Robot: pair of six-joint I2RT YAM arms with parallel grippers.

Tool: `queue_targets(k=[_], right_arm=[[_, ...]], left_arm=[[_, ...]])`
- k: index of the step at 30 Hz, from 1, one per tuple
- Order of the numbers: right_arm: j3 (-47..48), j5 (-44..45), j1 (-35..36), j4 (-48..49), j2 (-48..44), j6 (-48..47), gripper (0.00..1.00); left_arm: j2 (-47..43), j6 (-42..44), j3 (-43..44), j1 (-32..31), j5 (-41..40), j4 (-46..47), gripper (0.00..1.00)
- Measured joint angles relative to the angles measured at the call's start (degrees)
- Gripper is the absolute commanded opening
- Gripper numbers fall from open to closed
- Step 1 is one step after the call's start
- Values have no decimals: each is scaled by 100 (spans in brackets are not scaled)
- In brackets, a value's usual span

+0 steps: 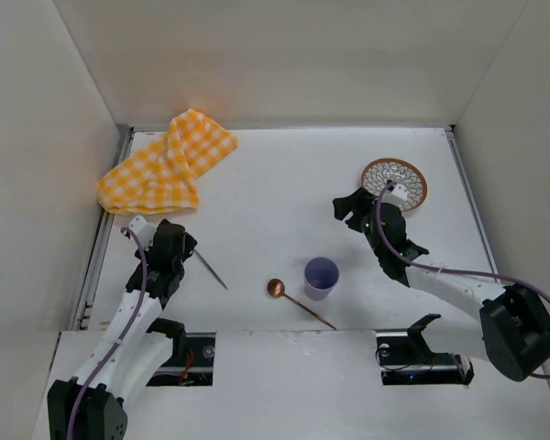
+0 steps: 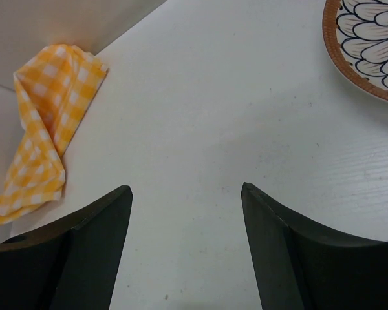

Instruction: Set the dinner table for one person

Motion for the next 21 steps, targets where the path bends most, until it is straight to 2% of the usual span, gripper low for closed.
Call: queue_targets(k=[8, 10, 12, 14, 15, 18, 21], right_arm=[[0, -59, 0, 24, 162, -2, 72], [2, -74, 0, 24, 195, -7, 62], [2, -109, 0, 22, 221, -22, 39], [2, -149, 0, 26, 234, -37, 24], [4, -162, 0, 22, 234, -37, 20], [24, -181, 0, -4, 234, -44, 19], [39, -190, 0, -15, 234, -46, 28]], left_arm=[[706, 321, 136, -98, -2, 448, 59], [962, 490, 273, -107, -9, 638, 59], [1270, 684, 492, -111, -55, 863, 59], [1670, 907, 811, -138, -140, 1102, 59], [1891, 1012, 1001, -153, -181, 1209, 59], [2610, 1300, 1626, -197, -310, 1473, 60], [3405, 1539, 2280, -223, -439, 1694, 60]])
